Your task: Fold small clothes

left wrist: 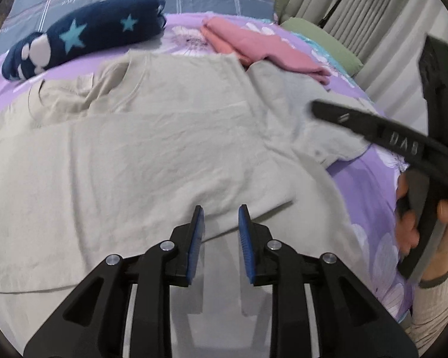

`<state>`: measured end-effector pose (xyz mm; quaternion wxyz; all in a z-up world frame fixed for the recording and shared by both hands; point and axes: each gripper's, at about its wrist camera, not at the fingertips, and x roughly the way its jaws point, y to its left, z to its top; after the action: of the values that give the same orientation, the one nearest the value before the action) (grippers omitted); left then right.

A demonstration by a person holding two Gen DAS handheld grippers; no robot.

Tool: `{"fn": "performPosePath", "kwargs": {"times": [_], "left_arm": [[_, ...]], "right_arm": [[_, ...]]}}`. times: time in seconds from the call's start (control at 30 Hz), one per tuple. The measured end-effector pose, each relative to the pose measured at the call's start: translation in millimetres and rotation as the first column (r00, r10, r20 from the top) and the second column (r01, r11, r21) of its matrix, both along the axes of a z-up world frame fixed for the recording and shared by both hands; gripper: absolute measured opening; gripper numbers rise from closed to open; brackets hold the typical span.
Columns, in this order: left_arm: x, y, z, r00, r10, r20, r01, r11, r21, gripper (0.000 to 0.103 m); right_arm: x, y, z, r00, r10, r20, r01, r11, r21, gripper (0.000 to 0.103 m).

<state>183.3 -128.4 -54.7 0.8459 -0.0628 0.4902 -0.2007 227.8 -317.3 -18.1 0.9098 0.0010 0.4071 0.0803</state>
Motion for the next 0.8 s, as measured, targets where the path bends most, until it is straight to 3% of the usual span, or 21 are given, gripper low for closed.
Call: {"fn": "performPosePath", "kwargs": {"times": [0.1,0.17,0.23,0.33,0.47,0.53,0.67,0.73,0.8], "left_arm": [[5.3,-7.6,4.3,1.0,-0.012,0.01,0.012,1.0,0.006,0.025],[11.8,-14.2,3.9,1.0,-0.004,0.026,0.003,0.998,0.059,0.025],[19.2,-20.0,0.0,1.0,-0.003,0.017,0.002,0.998,0.064,0.025],[24.2,-28.7,-10.1,0.999,-0.025,-0.028,0.027,0.999,0.043,0.025],[15.6,-47.7,-11.8,0.997,-0.07,0.044,0.063,0.989,0.135,0.035],[14.6,-50.2,-13.8,0.995,-0.082,0.057,0.072,0.985,0.157,0.035],[17.5,-42.7,-16.7,0.997,-0.069,0.043,0.064,0.992,0.109,0.036],[19.6,-41.4,-19.3,0.997,-0.064,0.037,0.06,0.994,0.088,0.037],[17.9,-41.0,-20.1,0.997,-0.064,0.041,0.06,0.994,0.087,0.037]], "right_arm": [[-0.6,-59.5,9.3,0.983,-0.181,0.044,0.184,0.978,-0.098,0.059],[-2.0,-99.6,11.4,0.938,-0.334,0.097,0.347,0.913,-0.215,0.059],[-4.0,-124.8,9.9,0.908,-0.397,0.134,0.419,0.859,-0.295,0.059],[-5.1,-158.6,2.6,0.891,-0.44,0.114,0.452,0.829,-0.33,0.055],[-6.3,-197.2,-7.7,0.853,-0.517,0.075,0.515,0.809,-0.283,0.052],[-7.3,-203.9,-13.1,0.851,-0.521,0.064,0.517,0.812,-0.271,0.052],[-3.3,-198.2,-17.9,0.855,-0.509,0.098,0.511,0.799,-0.317,0.051],[1.6,-194.7,-19.0,0.858,-0.499,0.123,0.507,0.785,-0.355,0.044],[3.5,-190.4,-17.5,0.852,-0.502,0.152,0.518,0.763,-0.386,0.023]]}}
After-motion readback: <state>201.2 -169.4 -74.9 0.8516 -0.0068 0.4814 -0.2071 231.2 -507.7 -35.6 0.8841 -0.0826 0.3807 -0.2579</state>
